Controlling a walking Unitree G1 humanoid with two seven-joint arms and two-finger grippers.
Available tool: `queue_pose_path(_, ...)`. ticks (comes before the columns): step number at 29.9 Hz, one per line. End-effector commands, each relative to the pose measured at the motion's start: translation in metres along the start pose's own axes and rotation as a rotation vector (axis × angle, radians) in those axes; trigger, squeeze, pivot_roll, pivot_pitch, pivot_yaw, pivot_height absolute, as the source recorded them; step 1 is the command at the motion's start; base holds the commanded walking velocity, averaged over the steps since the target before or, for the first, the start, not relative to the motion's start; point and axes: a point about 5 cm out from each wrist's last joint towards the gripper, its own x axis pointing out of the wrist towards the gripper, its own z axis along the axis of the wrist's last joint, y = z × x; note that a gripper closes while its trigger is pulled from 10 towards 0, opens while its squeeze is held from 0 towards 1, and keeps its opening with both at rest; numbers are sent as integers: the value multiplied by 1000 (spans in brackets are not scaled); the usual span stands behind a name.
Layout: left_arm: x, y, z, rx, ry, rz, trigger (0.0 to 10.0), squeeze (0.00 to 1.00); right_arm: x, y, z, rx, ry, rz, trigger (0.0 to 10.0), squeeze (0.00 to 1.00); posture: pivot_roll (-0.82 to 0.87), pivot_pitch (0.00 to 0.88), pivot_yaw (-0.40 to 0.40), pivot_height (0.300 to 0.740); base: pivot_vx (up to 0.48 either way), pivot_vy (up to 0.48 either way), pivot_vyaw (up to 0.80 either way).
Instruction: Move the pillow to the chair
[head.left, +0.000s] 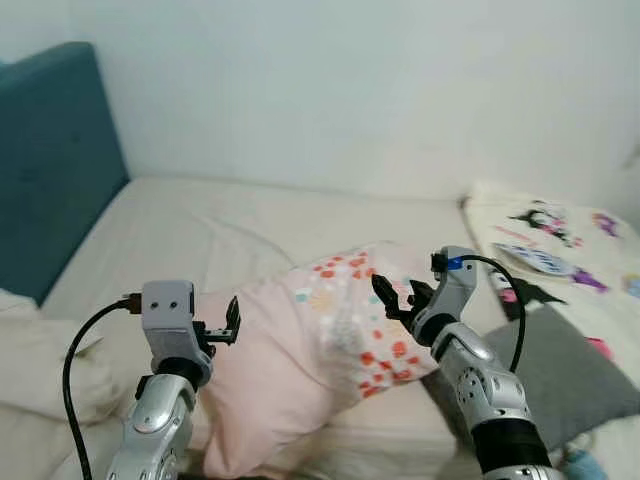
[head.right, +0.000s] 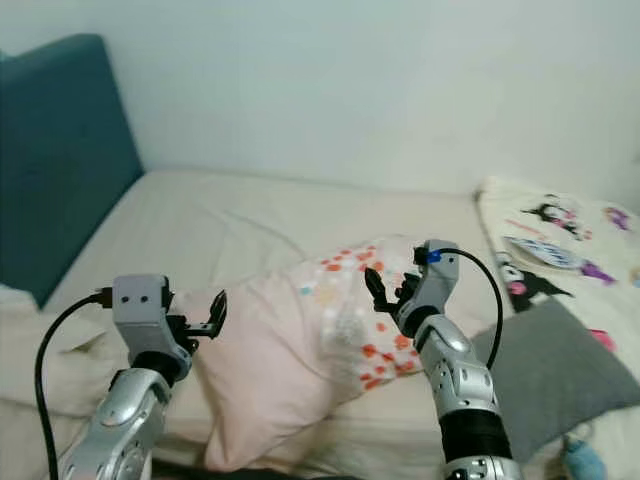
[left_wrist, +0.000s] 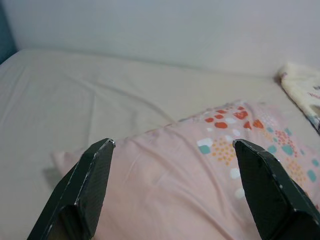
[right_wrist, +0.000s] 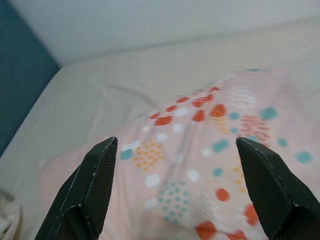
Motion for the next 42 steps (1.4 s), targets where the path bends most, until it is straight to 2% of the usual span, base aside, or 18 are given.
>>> queue_pose_path(1,1,1,-2,17,9,10,10000,0,0,-2,-1,11,2,-3,10000,0,-48,0,-104,740,0,0,-750)
queue_pose_path(4,1,1,-1,43,4,24,10000,0,1,0,0,-5,4,18,10000,0,-49,0,-105,740,0,0,-735)
queue_pose_path(5,2,3,-1,80,9,52,10000,0,2,5,3,-13,-3,63,10000,0,-49,0,-108,740,0,0,0)
queue_pose_path(8,2,5,0,114,19,95,10000,0,3,11,5,-19,-12,116,10000,0,-51,0,-107,740,0,-160,0)
queue_pose_path(12,3,7,0,125,25,115,10000,0,3,14,8,-17,-27,152,10000,0,-51,0,-107,740,0,-480,0)
queue_pose_path(14,3,7,0,140,33,131,10000,0,1,22,11,-47,-46,213,10000,0,-49,0,-110,740,0,-480,400)
queue_pose_path(17,4,7,-2,125,50,129,10000,0,0,28,10,-30,-33,281,10000,0,-48,0,-109,740,0,-160,783)
queue_pose_path(28,5,8,-1,153,53,151,10000,0,1,27,7,-26,19,298,10000,0,-54,0,-106,740,0,0,69)
queue_pose_path(34,5,9,-2,169,67,163,10000,0,1,29,6,-7,35,318,10000,0,-53,0,-105,740,0,-457,0)
queue_pose_path(38,7,10,-2,157,73,170,10000,0,2,29,2,-17,89,319,10000,0,-54,0,-105,731,0,-390,0)
queue_pose_path(42,7,12,0,138,61,180,10000,0,3,28,2,31,96,317,10000,0,-55,0,-105,716,0,0,0)
